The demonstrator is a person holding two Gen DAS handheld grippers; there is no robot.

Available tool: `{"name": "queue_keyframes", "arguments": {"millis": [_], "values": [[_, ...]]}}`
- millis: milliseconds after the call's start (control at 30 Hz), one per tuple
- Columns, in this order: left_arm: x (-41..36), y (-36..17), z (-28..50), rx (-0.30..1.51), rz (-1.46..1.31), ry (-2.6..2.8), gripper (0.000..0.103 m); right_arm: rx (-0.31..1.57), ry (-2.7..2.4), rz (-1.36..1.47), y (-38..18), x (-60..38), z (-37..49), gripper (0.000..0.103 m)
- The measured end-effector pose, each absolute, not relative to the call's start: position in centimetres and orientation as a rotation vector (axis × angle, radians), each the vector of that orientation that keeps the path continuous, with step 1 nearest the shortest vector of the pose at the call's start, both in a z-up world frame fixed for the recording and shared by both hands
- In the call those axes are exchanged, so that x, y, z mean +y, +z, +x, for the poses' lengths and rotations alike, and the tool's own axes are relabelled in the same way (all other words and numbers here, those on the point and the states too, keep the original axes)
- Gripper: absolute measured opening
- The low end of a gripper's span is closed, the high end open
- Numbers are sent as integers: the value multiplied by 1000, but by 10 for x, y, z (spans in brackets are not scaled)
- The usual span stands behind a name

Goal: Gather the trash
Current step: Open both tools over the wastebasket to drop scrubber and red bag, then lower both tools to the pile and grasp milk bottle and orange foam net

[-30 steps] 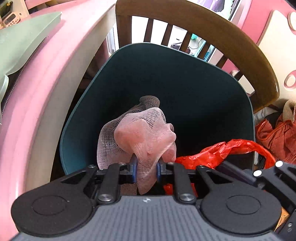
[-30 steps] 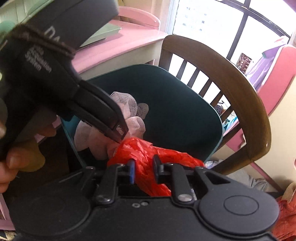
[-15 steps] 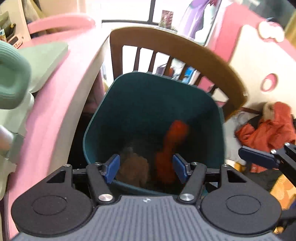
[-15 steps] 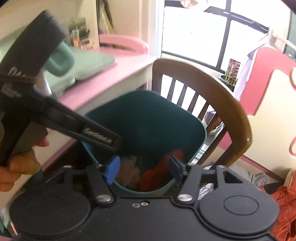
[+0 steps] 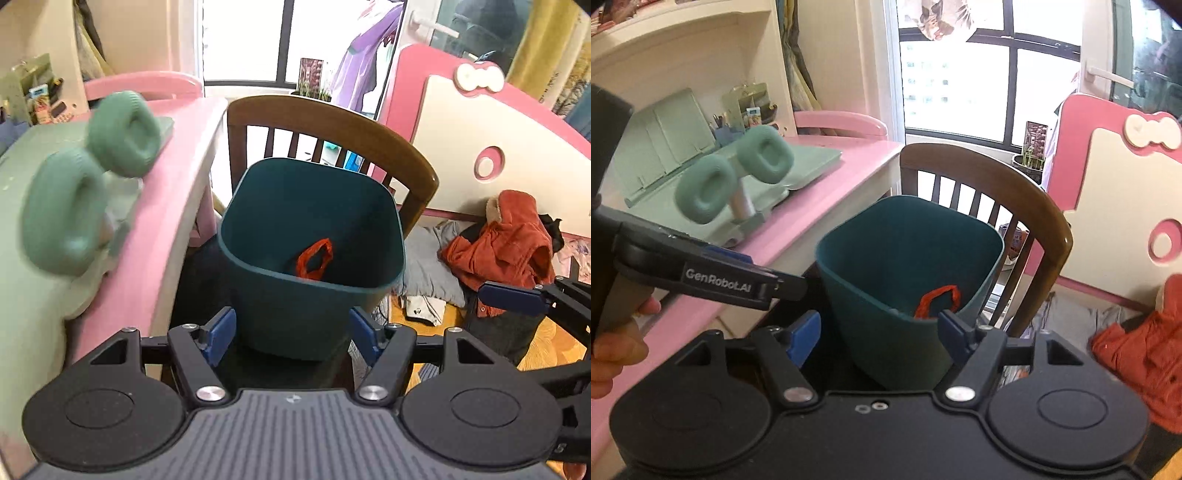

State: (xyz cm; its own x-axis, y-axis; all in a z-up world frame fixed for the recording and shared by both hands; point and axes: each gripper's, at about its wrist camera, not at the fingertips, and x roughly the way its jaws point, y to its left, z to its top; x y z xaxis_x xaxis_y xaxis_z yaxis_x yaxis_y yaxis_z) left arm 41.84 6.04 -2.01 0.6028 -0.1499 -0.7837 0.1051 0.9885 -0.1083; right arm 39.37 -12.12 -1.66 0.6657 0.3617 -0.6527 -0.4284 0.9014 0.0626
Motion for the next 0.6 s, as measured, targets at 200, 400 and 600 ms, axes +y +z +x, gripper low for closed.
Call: {"name": "queue_keyframes", "arguments": {"millis": [200, 400, 600], "values": [[81, -15, 360, 869, -26, -181, 67, 705, 414, -59, -17, -111, 340, 72], [101, -15, 310, 853, -43, -211, 67, 701, 372, -22, -22, -101, 290, 77], [111, -30, 268, 853, -28, -233, 67, 717, 345, 8, -40, -95, 251, 87]]}}
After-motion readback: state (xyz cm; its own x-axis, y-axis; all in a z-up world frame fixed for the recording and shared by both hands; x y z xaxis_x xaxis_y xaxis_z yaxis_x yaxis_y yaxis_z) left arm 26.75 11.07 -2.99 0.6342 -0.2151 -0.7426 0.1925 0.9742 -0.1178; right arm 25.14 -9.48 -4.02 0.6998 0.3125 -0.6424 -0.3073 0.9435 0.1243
